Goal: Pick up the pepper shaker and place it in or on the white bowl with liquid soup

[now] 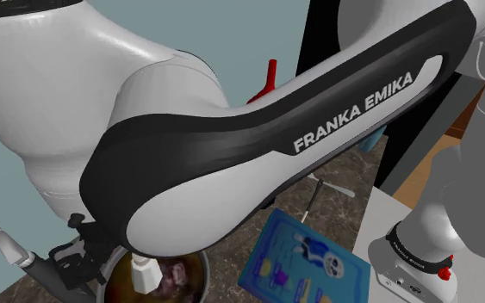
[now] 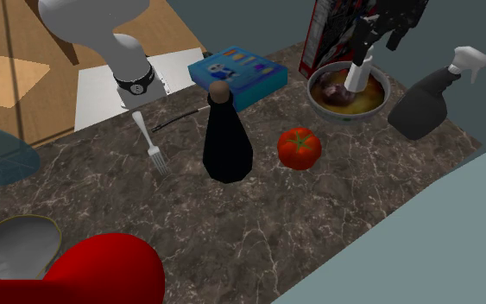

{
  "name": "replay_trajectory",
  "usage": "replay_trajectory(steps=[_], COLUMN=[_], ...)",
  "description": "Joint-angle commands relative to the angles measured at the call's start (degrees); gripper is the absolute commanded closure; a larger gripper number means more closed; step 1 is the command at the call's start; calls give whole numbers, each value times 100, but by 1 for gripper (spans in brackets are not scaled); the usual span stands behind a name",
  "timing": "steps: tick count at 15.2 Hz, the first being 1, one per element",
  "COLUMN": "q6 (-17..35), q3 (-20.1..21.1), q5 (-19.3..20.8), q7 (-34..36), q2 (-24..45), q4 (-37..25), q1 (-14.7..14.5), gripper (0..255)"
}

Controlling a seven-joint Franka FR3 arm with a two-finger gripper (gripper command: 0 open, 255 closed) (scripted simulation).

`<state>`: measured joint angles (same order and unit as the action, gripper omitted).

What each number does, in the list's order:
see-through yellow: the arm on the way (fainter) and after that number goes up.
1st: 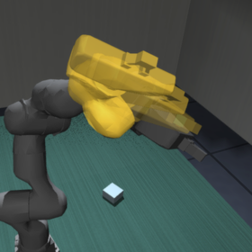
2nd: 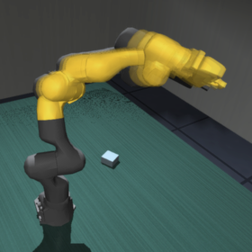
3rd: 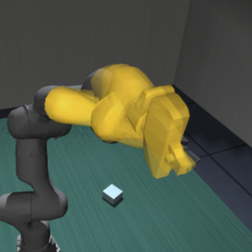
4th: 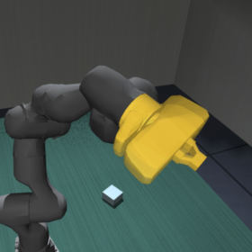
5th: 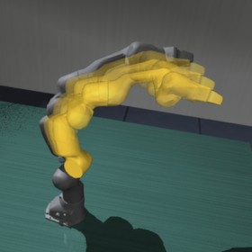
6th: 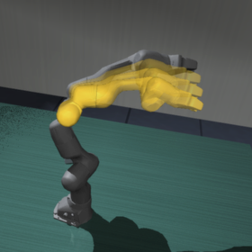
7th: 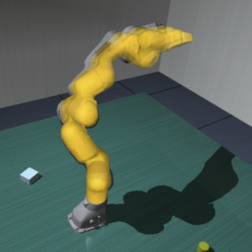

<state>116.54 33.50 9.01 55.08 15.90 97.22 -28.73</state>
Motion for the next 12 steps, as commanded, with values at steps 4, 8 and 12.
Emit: replay_trajectory(steps=[4, 8, 12], q6=[-641, -641, -640], q3=[48, 48, 48], q5=[-153, -153, -153], q7=[-98, -98, -98], q2=[-219, -219, -219], q4=[-460, -460, -459], q1=[37, 37, 36], gripper=[0, 0, 0])
